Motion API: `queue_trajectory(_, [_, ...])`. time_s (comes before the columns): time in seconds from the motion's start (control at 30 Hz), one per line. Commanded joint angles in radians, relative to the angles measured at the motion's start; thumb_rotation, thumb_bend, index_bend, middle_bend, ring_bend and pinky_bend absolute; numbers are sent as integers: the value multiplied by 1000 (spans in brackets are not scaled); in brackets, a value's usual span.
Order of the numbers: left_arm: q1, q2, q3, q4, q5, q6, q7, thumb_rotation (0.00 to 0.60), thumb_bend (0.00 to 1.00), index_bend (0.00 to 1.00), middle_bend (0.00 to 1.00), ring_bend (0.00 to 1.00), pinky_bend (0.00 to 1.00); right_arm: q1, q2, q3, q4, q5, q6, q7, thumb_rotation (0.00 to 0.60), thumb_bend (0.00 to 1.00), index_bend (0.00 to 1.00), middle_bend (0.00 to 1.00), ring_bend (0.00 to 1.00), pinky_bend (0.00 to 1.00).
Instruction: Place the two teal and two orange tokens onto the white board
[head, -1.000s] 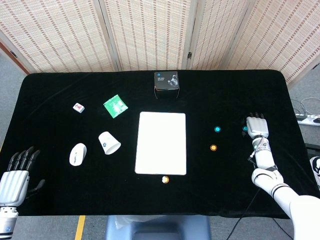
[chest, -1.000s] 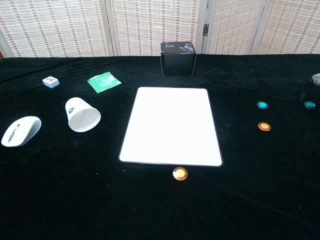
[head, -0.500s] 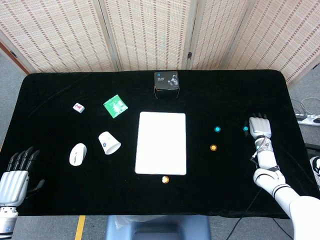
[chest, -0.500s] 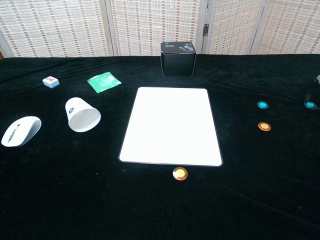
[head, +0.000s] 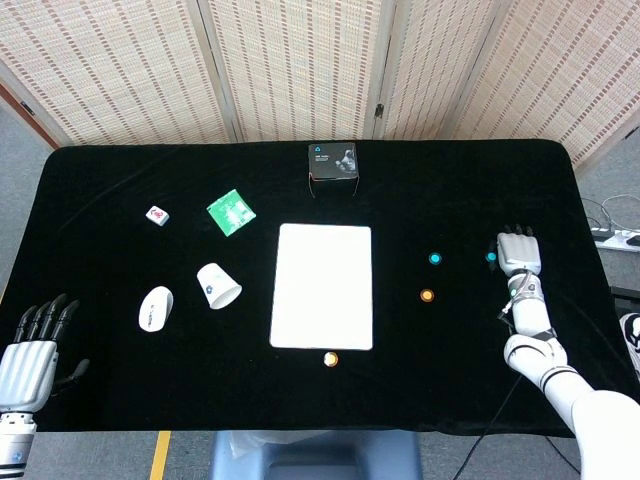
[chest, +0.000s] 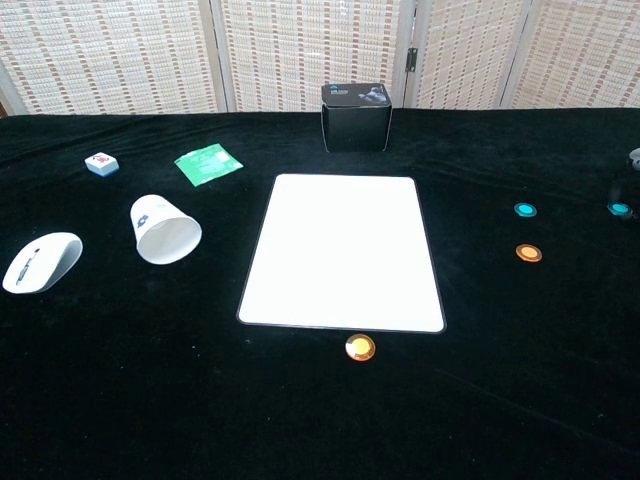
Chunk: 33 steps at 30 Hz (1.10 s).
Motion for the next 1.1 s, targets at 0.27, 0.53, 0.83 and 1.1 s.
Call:
queue_trajectory(0.27, [2, 5, -2, -1, 6, 9, -8, 600, 329, 56, 0, 31, 0, -35, 123, -6, -221, -97, 133, 39, 600, 442, 493, 206, 45, 0])
queue_trajectory(0.53, [6, 11, -1, -6, 15, 20, -13, 600, 329, 56, 0, 30, 0, -56, 274, -40, -621, -231, 259, 19, 600, 442, 493, 213, 48, 0])
queue_trajectory(0.83, [15, 18, 1, -6, 20, 34, -25, 600, 329, 56, 0, 31, 0, -2, 266, -86, -862, -348, 300, -73, 600, 442, 493, 213, 45, 0])
queue_trajectory(1.1, [16, 16, 1, 1, 23, 35, -33, 600, 329, 56, 0, 31, 0, 75, 159, -107, -876, -341, 260, -179, 600, 442, 492, 208, 45, 0])
